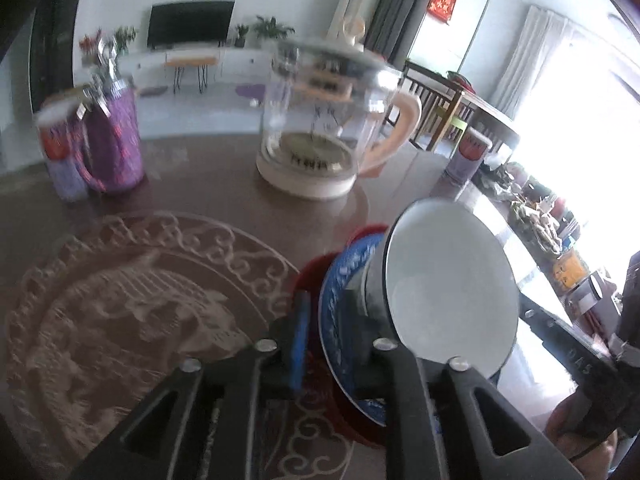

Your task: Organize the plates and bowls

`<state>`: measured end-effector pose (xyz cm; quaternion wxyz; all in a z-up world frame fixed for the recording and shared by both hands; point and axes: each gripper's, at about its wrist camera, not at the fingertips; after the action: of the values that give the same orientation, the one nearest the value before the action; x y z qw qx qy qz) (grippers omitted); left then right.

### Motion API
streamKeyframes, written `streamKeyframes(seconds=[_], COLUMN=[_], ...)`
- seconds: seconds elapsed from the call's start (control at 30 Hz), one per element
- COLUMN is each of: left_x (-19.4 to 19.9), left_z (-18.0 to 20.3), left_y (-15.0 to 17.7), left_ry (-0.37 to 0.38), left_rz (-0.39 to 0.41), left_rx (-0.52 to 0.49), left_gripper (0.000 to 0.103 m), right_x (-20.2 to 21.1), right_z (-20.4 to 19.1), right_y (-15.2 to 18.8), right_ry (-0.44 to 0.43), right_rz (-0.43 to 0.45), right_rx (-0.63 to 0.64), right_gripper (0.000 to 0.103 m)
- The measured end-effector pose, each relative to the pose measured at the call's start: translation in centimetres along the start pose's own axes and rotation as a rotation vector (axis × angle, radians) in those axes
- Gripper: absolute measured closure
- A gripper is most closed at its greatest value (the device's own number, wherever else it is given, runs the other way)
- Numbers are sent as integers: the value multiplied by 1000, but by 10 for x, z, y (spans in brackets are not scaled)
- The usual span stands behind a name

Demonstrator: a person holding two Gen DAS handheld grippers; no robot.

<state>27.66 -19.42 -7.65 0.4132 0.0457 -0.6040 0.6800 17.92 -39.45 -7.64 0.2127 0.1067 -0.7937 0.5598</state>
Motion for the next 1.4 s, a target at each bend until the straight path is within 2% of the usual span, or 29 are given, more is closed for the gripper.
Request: streamKeyframes(seconds=[0.03,0.07,0.1,0.13,0.27,0.47,0.6,0.77,0.83,0.93,0.97,1.03,1.13,1.2,1.3,1.4], left_x=[8,19,34,44,83,138,173,198,206,220,222,225,228,232,232,235], left_z=[0,0,1,0,12,39,59,68,71,77,77,76,77,79,80,78], left_y=[-3,-5,-5,-2,11,32,38,41,43,50,51,54,57,61,66,72], left_ry=[-19,-64,-115,-128,-164,-191,-215,-215,-231,-261,-270,-277,-292,-308,-323,-320], left_rz=[9,24,57,79,95,137,182,193,202,262,273,266,245,254,245,240], left_rx=[-10,-27,-53,-68,-139,-210,-274,-266,-271,-307,-310,-296,-289,-300,-311,-304], left_gripper=[51,26,17,9,8,2,1,0,0,0,0,0,0,0,0,0], right_x=[7,16,25,37,84,143,170,189,200,220,225,226,209,213,223,224], right_z=[-2,-4,-7,-12,-34,-62,-60,-46,-44,-45,-46,-49,-54,-58,-63,-64], right_y=[-5,-10,-13,-14,-2,31,40,44,45,45,45,46,51,55,56,55], right_ry=[7,19,31,42,80,157,196,217,225,255,260,258,212,192,204,229], right_rz=[17,30,40,52,69,84,83,72,95,169,189,174,26,43,95,99], right_rx=[12,28,42,61,123,189,149,94,77,72,70,77,98,90,90,90], right_gripper=[81,68,52,48,31,30,28,28,28,28,24,22,22,22,22,22])
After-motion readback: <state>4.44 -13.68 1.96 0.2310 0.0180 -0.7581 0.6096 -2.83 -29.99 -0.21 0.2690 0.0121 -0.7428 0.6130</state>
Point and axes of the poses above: each gripper's, at about its wrist camera, not at the fingertips, and x roughly against the way its jaws point, z to its right, y to its underside, and after that the axes turned 10 degrees about z, right-handed
